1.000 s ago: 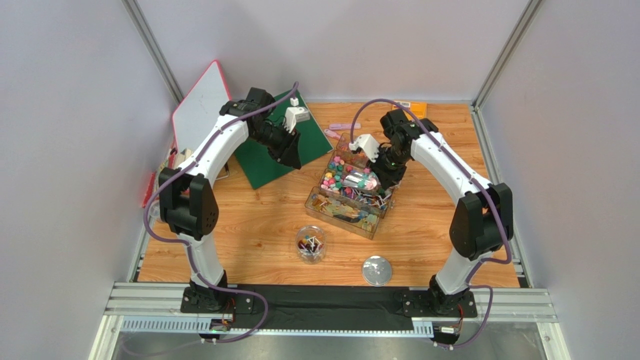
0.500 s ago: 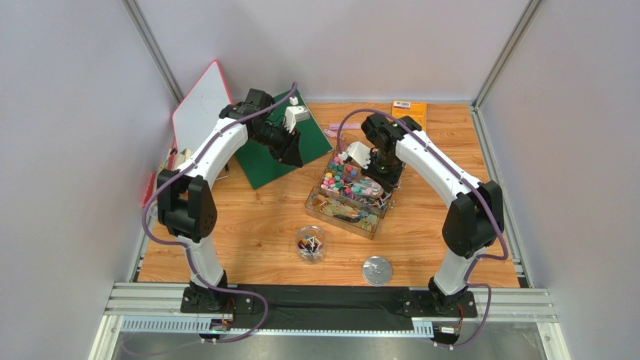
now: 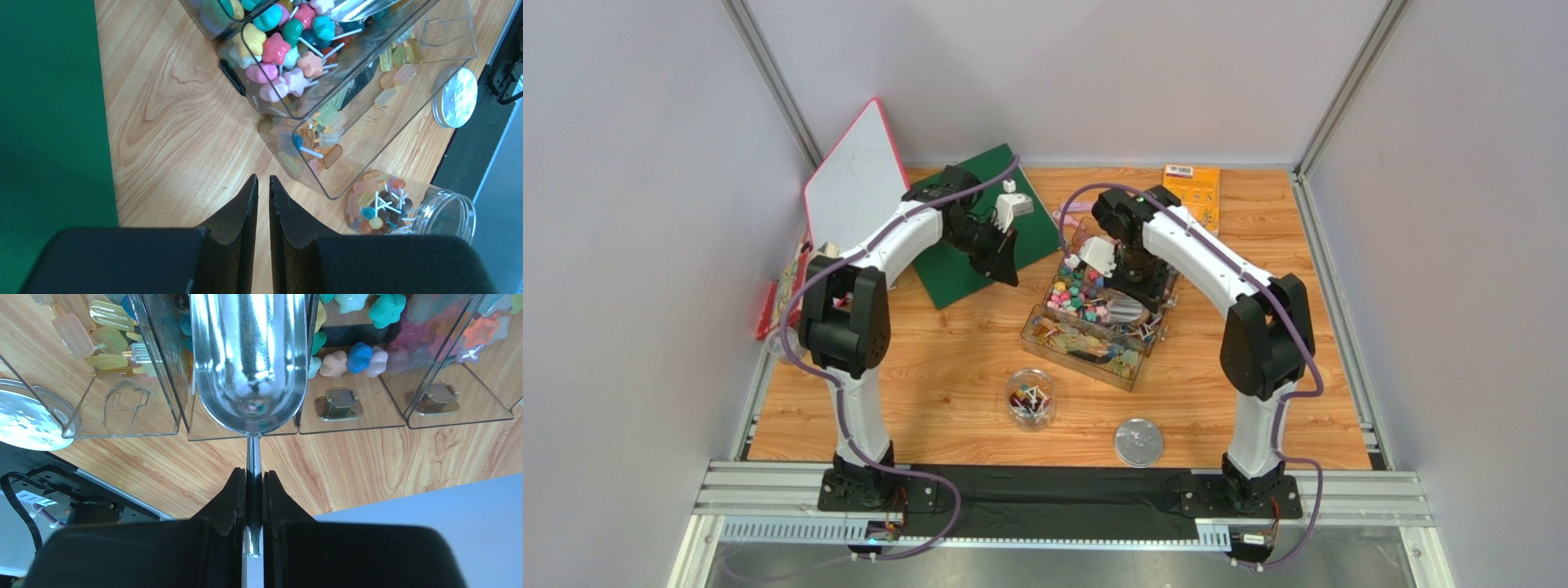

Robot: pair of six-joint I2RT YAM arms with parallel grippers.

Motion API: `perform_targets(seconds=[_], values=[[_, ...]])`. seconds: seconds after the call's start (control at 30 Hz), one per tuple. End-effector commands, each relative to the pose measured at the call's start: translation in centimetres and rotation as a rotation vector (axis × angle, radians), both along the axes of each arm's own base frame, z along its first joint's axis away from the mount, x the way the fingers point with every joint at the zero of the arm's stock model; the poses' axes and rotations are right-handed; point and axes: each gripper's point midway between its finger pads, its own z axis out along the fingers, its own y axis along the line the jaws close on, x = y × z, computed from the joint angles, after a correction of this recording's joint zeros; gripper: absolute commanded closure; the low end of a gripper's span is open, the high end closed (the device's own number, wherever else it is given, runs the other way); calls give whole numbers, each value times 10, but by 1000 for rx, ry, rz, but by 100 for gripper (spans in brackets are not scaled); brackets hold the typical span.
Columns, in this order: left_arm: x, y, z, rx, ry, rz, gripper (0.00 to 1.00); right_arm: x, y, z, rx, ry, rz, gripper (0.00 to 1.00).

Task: Pack the candies
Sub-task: Scoop the fake candies from the storage box.

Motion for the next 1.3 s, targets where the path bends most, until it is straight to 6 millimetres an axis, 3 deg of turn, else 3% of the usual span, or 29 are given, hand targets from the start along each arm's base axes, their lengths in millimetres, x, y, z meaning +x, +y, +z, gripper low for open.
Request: perform_targets(seconds=[0.0,0.17,0.33,0.7,0.87,1.27], values=[[5,-5,-13,-19,6,-12,83,-5,-12,18,-120,13,-8,100],[-1,-7,-27,-30,43,-26,83,-5,-4,15,-167,37,3,100],[-6,-11,-41,-34,89,-36,84,-10,8,0,-187,73,12,100],[-19,-28,-53,-87,182,-56,85,-1,25,-29,-184,120,-43,100],[-20,-34,-56,-119,220,-35,85,8,38,-27,-132,76,-104,100],[-19,-46,-54,-174,262,-6,86,-32,42,-44,-107,222,-236,100]])
